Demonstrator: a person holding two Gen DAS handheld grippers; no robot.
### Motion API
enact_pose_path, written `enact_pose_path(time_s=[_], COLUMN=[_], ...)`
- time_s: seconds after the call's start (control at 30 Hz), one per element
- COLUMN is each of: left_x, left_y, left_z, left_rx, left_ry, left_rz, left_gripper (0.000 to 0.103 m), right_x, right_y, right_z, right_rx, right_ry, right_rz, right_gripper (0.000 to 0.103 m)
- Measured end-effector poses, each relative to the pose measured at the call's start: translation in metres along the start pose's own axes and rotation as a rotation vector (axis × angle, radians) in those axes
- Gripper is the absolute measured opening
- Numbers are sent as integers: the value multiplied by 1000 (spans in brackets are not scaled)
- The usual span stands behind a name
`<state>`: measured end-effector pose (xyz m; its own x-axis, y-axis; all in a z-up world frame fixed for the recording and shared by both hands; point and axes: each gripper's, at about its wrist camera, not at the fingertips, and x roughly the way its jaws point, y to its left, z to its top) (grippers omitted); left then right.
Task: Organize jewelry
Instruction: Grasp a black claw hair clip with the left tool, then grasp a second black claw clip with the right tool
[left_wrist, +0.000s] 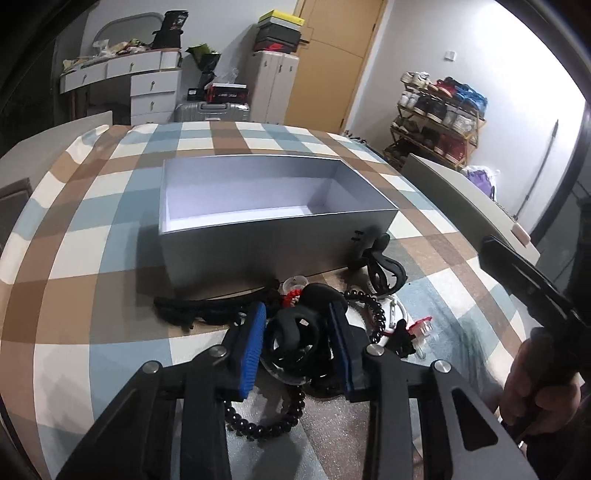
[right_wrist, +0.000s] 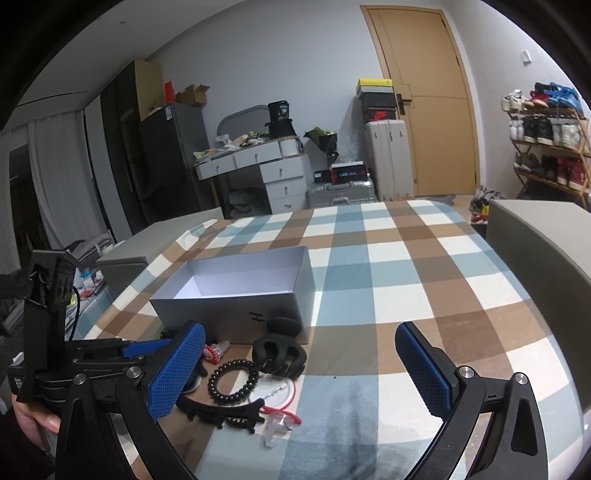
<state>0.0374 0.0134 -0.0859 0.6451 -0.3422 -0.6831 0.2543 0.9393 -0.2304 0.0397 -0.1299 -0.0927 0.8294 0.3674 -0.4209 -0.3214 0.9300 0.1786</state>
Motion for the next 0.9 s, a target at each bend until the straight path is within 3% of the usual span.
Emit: enact_pose_path(time_s=[0.47, 0.63, 0.9], left_x=[3, 0, -4], left_y=[2, 7, 7], left_z=[0, 1, 2], left_rx=[40, 5, 14], left_ry=[-24, -28, -34], left_rz=[10, -39, -74], left_gripper=[28, 28, 27], right_x=[24, 39, 66], right_y=[-4, -3, -9], right_z=[-1, -2, 0], right_rx=[73, 95, 143], right_ry=[132, 197, 284], right_rz=[34, 72, 38], right_gripper=[103, 103, 83])
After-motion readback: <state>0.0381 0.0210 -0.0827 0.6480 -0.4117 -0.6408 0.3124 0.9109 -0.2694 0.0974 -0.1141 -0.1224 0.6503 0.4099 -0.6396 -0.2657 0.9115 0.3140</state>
